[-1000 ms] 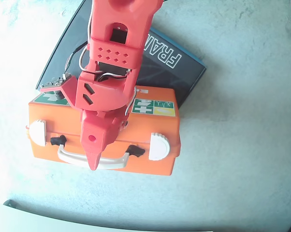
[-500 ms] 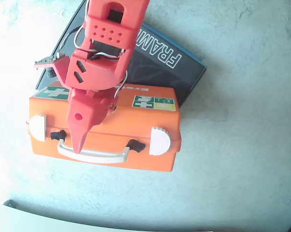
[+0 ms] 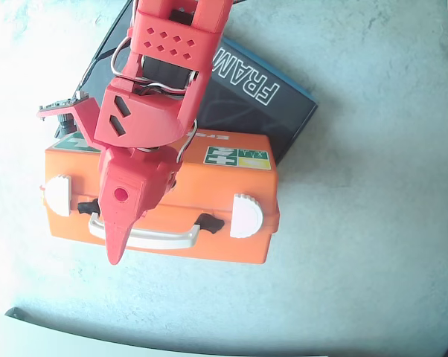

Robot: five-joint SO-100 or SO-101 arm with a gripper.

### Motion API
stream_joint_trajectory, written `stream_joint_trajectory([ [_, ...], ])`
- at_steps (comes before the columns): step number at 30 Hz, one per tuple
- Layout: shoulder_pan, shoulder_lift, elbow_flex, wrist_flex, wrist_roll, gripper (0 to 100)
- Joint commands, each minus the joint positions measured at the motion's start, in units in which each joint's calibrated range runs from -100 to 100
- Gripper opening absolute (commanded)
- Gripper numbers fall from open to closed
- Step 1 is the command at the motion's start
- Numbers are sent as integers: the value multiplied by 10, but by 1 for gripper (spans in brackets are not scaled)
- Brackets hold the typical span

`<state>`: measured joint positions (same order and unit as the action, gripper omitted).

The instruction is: Grab the white handle of the orange box

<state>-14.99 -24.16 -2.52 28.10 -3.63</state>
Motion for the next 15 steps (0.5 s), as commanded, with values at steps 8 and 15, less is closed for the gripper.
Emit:
stream_joint_trajectory([
  [8, 33, 79, -72, -25, -3, 35],
  [15, 40, 141, -157, -25, -3, 35],
])
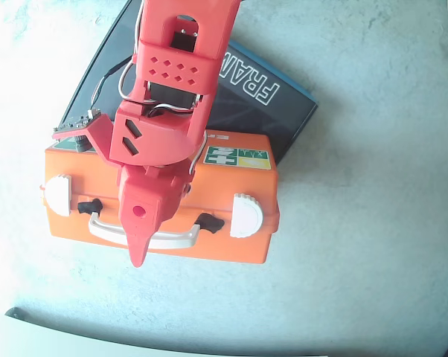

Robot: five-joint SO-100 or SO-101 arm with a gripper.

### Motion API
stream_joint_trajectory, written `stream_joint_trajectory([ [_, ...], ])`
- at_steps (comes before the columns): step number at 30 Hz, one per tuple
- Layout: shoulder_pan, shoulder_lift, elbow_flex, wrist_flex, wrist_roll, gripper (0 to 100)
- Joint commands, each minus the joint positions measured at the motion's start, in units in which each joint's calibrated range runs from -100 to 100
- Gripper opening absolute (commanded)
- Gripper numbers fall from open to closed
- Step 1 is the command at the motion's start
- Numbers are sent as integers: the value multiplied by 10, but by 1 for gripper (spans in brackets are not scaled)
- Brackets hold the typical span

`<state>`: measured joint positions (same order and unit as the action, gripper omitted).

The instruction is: Grab the white handle of the orange box

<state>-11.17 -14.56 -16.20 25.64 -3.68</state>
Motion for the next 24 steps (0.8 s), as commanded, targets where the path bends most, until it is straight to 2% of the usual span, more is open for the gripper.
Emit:
stream_joint_trajectory([
  [1, 3, 52, -31, -1, -3, 35],
  [9, 34, 155, -171, -1, -4, 35],
  [12, 50, 196, -215, -3, -30, 33],
  [18, 56, 236, -223, -146, -78, 22],
  [24, 54, 253, -181, -237, -133, 10],
])
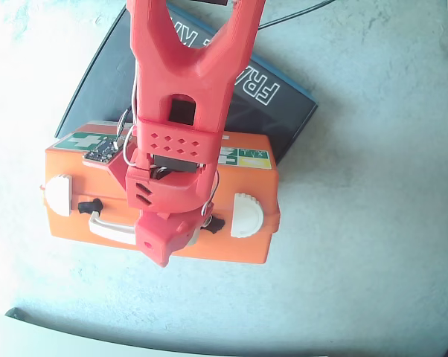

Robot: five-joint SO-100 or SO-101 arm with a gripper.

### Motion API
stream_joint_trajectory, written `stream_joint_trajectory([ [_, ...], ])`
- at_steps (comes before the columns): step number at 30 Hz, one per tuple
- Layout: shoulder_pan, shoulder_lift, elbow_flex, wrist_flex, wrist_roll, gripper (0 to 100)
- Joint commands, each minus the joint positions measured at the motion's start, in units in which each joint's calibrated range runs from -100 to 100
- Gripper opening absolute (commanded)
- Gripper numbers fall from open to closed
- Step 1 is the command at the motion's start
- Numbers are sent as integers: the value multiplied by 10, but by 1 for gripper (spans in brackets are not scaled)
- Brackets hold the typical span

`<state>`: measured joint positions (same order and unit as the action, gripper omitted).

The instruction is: Grab the white handle of the orange box

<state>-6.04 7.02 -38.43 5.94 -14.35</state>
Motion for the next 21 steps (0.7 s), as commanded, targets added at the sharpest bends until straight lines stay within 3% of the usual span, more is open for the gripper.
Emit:
stream_joint_trajectory([
  [1, 2, 36, 72, -60, -44, 5],
  [2, 1, 35, 101, -79, -64, 1],
  [7, -3, 20, 280, -114, -157, 1],
  [21, -28, -303, 1116, -116, -165, 1],
])
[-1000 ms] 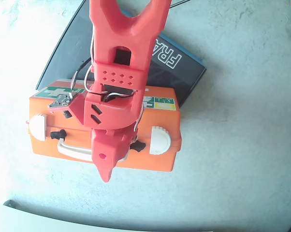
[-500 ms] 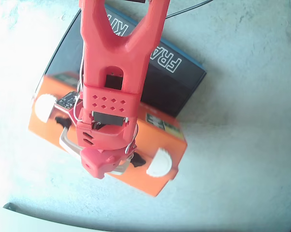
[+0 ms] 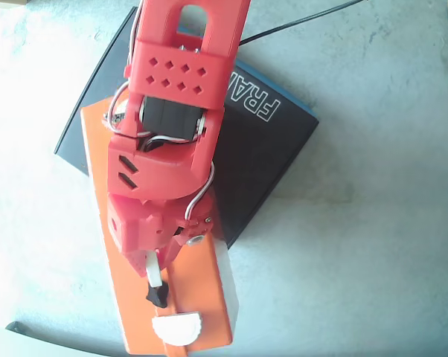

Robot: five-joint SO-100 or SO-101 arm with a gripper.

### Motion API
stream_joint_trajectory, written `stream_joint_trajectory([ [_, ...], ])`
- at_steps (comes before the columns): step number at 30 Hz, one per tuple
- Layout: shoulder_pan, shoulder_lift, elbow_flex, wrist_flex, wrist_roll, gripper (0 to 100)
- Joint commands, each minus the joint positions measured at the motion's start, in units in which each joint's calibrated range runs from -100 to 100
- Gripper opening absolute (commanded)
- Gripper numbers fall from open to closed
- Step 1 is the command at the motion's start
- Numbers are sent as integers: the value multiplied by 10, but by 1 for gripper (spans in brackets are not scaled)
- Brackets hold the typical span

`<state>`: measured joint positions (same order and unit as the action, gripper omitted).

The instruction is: Grab the white handle of the orange box

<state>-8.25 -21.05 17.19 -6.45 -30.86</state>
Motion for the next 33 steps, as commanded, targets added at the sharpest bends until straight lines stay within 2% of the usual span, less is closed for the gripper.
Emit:
stream_joint_trajectory([
  [1, -5, -48, 610, 8, 0, 1],
  [4, -1, -129, 755, 6, 1, 1],
  [7, -2, -185, 808, 41, 5, 1],
  [11, -5, -218, 807, 180, 5, 1],
  [15, 19, -209, 806, 402, 8, 1],
  [16, 20, -213, 807, 425, 14, 1],
  [33, 22, -207, 807, 425, 17, 1],
])
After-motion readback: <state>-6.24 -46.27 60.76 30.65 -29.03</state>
